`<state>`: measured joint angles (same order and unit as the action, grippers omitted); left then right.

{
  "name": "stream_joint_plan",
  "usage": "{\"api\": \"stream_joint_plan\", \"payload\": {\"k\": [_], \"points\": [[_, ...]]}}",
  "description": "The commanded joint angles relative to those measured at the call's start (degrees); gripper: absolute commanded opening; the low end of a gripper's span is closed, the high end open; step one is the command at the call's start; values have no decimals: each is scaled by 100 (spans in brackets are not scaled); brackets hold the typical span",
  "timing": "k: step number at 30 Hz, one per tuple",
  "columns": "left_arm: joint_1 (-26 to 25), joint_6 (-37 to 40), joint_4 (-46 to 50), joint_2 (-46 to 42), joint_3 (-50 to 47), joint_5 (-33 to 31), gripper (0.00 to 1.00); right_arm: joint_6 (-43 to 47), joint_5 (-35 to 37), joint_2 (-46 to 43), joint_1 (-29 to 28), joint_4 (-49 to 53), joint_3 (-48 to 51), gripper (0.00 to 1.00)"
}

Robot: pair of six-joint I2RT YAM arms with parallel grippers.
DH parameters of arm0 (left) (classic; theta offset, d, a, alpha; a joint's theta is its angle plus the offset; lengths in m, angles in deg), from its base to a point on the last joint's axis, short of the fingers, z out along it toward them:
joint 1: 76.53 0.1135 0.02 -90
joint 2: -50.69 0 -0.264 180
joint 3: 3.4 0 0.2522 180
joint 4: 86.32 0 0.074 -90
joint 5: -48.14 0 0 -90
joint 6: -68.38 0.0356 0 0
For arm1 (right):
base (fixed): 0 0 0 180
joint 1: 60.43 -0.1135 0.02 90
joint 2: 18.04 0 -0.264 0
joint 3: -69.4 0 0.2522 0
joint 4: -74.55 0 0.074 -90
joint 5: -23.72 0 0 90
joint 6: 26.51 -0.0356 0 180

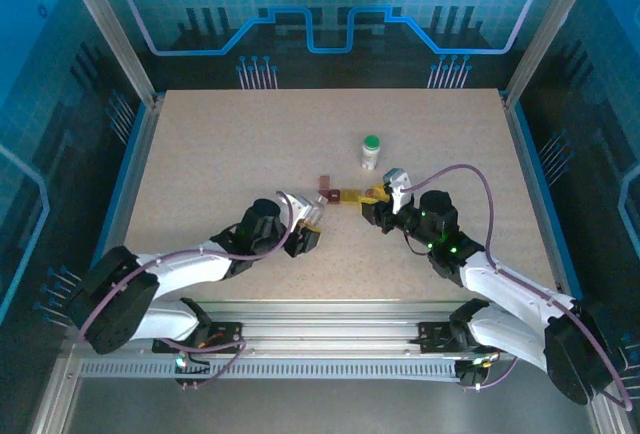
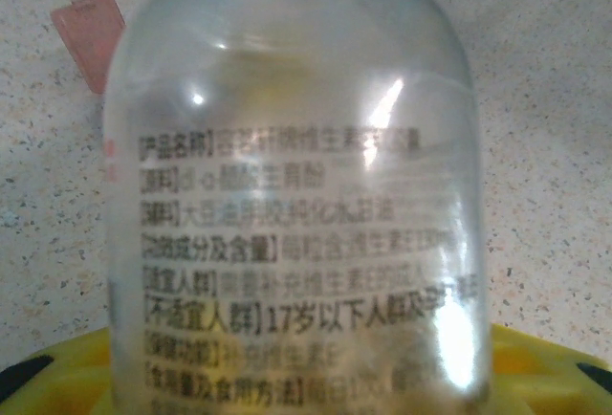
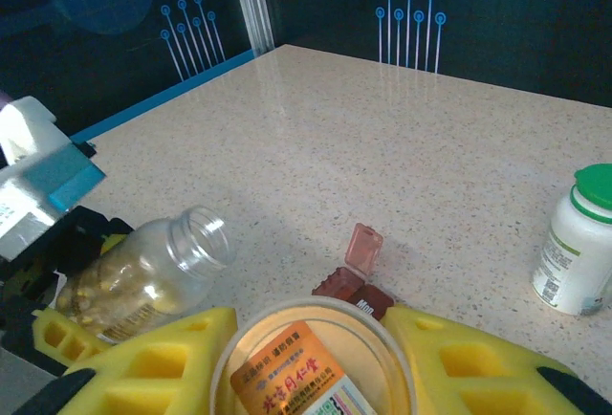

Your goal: Sort the pills into containers

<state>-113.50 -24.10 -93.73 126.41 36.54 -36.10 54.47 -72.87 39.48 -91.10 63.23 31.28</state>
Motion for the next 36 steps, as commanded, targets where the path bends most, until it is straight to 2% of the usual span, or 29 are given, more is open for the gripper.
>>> {"api": "stream_joint_plan", "payload": {"k": [1, 16, 22, 30, 36], "points": [[143, 52, 283, 233, 417, 18, 0, 28, 200, 22, 33, -243, 54, 0], [384, 90, 2436, 1184, 1859, 140, 0, 44, 256, 137, 36, -76, 1, 0], [427, 323, 3302, 1628, 2456, 213, 0, 43, 272, 137, 35, 10, -25, 0], [498, 333, 3904, 2066, 2996, 157, 0, 44, 255, 58, 33, 74, -34, 0], [505, 567, 4810, 2372, 3609, 159, 0, 37, 220, 56, 36, 74, -34, 0]]}}
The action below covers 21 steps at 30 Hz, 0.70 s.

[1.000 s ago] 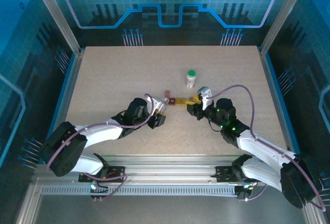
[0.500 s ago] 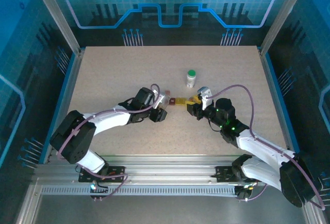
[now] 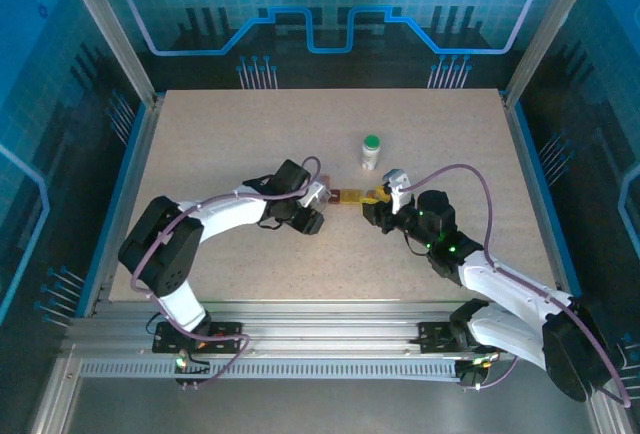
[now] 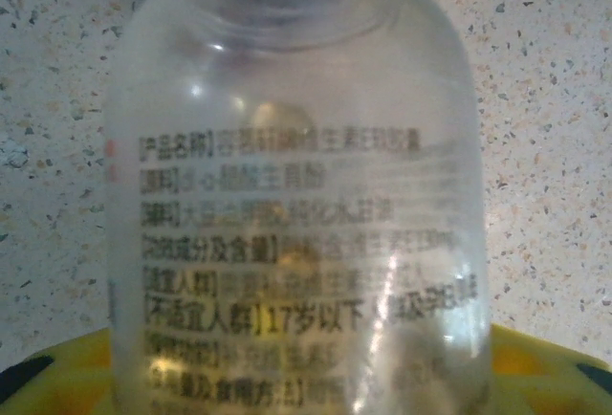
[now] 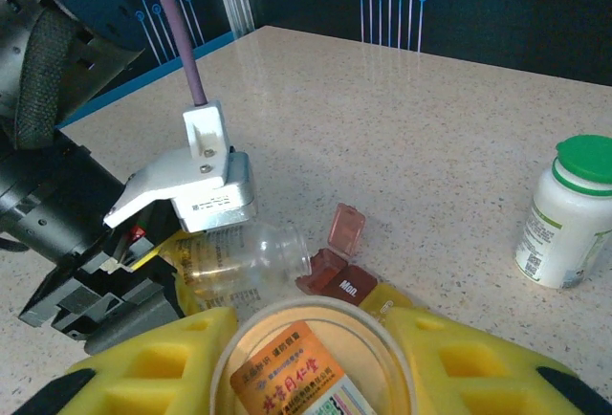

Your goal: Sort the pills into containers

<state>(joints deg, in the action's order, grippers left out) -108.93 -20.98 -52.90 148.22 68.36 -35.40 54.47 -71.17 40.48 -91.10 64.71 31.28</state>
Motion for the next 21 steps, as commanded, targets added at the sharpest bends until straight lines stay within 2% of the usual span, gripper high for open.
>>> {"api": "stream_joint_plan", "payload": {"k": [1, 21], "points": [[49, 265, 820, 234, 488, 77, 0, 40, 45, -42, 34, -71, -34, 0], [177, 621, 2204, 911, 1706, 21, 0, 45, -4, -34, 39, -13, -60, 0]]}}
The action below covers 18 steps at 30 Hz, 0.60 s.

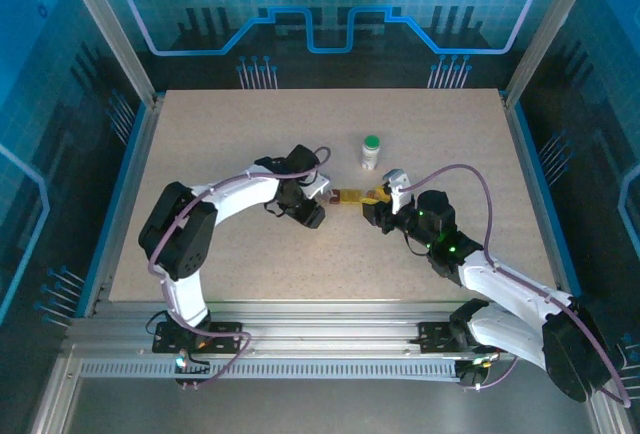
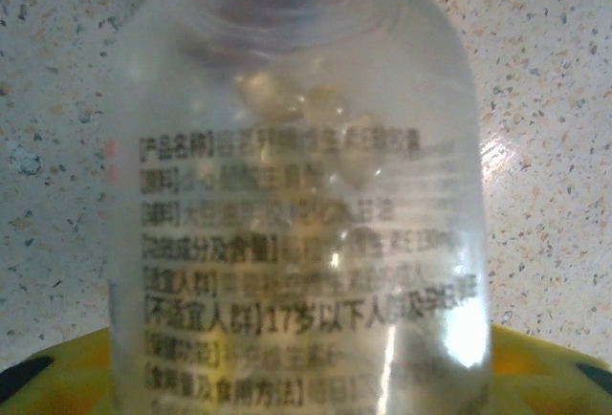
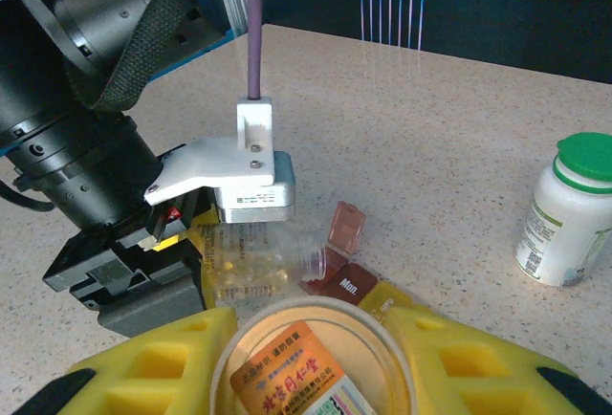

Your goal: Sort the pills into containers

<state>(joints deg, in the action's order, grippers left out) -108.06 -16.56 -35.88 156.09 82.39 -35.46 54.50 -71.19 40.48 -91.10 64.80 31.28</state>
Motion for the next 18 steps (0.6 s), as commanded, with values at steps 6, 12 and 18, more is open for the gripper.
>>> {"api": "stream_joint_plan", "payload": {"k": [6, 12, 18], "points": [[117, 310, 913, 353, 725, -20, 0, 54, -2, -51, 35, -2, -68, 0], [129, 481, 1366, 609, 1128, -39, 0, 58, -2, -76, 35, 20, -69, 0], [131, 644, 1758, 803, 1464, -105, 0, 55, -17, -69, 35, 22, -70, 0]]}}
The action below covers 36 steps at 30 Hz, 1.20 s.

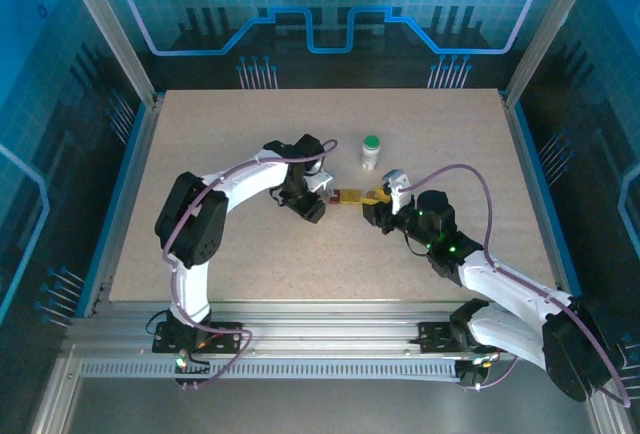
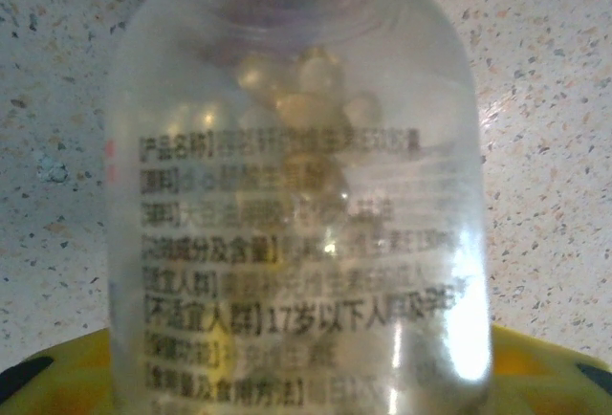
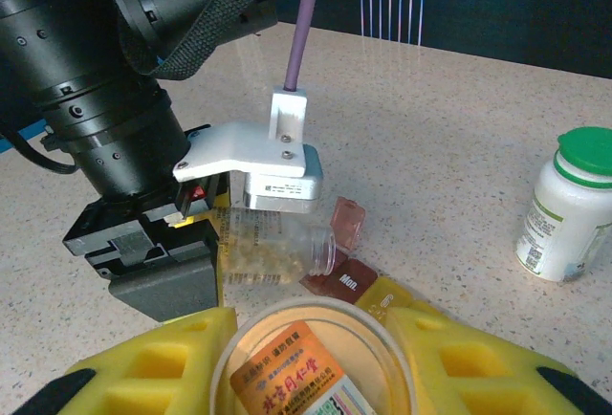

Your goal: Sort the pills into containers

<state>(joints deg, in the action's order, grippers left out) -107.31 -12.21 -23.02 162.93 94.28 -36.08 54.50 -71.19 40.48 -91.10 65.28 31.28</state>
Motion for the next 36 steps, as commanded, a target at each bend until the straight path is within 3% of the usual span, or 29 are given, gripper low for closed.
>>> {"api": "stream_joint_plan", "payload": {"k": [1, 36], "points": [[60, 220, 531, 143, 336, -51, 0, 54, -17, -69, 36, -26, -68, 0], [66, 498, 2772, 1519, 2597, -325, 0, 19, -107, -104, 35, 9, -92, 0]]}}
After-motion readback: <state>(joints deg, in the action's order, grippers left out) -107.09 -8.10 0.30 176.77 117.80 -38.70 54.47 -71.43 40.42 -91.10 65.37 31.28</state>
